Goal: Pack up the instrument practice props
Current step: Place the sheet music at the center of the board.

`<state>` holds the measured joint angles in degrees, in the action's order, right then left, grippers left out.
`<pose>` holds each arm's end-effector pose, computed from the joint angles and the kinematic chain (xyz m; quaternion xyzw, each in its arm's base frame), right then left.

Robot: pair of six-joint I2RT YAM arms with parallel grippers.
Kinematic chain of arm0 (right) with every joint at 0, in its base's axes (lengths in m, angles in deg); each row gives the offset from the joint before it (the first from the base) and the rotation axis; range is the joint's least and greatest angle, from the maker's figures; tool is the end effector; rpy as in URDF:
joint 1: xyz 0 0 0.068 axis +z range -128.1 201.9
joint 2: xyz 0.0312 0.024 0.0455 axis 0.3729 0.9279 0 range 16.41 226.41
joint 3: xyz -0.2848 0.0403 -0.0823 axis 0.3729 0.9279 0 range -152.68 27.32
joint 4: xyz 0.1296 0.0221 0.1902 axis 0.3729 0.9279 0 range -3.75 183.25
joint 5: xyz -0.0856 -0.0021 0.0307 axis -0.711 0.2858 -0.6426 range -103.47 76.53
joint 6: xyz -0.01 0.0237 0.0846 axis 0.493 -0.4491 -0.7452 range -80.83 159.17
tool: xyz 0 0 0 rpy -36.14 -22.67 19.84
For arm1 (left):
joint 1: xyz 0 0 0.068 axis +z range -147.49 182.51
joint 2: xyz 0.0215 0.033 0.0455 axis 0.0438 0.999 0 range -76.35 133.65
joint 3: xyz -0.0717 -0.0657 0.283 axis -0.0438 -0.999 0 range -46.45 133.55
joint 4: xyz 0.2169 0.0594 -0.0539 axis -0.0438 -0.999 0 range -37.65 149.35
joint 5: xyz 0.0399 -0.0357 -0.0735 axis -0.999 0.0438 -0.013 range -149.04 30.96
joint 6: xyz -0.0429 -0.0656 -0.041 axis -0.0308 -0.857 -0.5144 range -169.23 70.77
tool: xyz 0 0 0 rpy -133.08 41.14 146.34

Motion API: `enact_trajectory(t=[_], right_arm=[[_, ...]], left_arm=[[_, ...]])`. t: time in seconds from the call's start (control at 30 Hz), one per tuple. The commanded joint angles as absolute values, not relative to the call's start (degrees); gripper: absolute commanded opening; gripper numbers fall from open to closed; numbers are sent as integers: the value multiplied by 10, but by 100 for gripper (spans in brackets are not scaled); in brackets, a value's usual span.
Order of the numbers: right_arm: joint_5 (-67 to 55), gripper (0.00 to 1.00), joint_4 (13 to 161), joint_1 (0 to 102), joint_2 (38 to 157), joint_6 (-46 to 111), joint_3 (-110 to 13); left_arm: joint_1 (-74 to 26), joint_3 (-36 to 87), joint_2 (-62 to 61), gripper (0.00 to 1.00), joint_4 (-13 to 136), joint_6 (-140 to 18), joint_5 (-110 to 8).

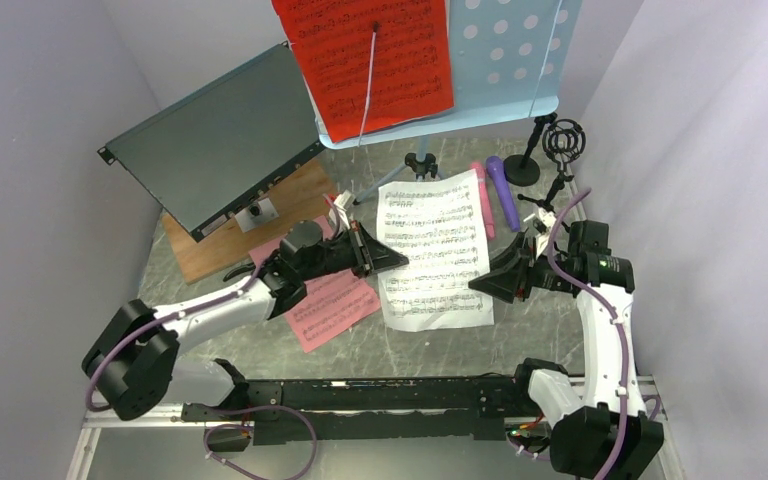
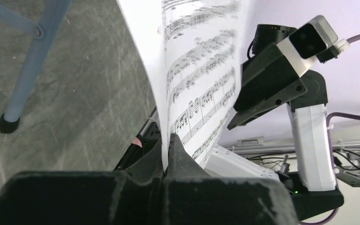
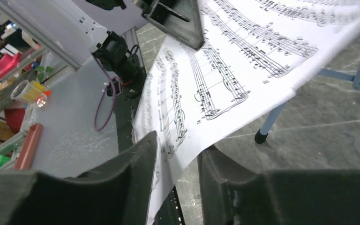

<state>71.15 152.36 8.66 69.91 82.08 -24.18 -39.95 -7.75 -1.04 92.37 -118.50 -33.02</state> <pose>0.1071 0.0553 0.3245 -0.3095 0.6691 0.5171 0.4349 0.1958 -0.2258 0.3075 -0.0147 0.7266 -0.6442 0.2385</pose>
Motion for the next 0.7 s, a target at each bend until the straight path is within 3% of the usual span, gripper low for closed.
enact_trajectory(t=[0.0, 0.1, 0.17, 0.33, 0.67], right_arm=[[715, 51, 1493, 89, 713, 857, -241], [690, 84, 1469, 89, 734, 859, -245], [659, 99, 1422, 89, 750, 822, -244], [559, 100, 1273, 88, 792, 690, -222], [522, 100, 1286, 86, 805, 724, -217]], left_arm=[[-399, -45, -66, 0, 796, -1104, -352], [-399, -48, -103, 0, 706, -1071, -368], [-398, -52, -132, 0, 641, -1050, -387], [-398, -74, -194, 0, 490, -1012, -475], [-389, -100, -238, 0, 376, -969, -690]])
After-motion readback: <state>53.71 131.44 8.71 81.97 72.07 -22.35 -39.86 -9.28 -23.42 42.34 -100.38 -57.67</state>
